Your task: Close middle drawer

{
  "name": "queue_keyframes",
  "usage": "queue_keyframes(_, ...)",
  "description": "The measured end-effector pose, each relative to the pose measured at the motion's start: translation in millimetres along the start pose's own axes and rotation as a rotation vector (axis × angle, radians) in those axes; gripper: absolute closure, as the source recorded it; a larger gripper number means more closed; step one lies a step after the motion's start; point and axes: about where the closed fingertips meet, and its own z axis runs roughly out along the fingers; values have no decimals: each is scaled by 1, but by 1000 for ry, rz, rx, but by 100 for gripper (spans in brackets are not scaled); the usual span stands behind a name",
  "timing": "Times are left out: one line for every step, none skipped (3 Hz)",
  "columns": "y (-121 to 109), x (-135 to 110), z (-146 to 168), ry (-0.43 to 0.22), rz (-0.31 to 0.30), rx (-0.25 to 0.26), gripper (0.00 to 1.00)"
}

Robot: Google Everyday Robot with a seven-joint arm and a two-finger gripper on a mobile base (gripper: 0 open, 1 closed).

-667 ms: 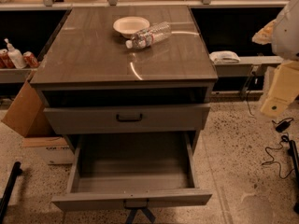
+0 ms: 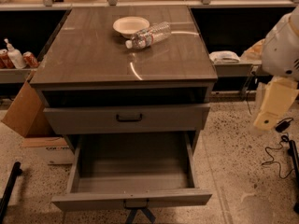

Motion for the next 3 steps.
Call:
queue_keyframes(29, 0, 60, -106, -56, -135, 0)
queue_keyframes(71, 1, 123, -206, -98, -280, 0)
queue_keyframes(71, 0, 123, -206, -99, -280, 0)
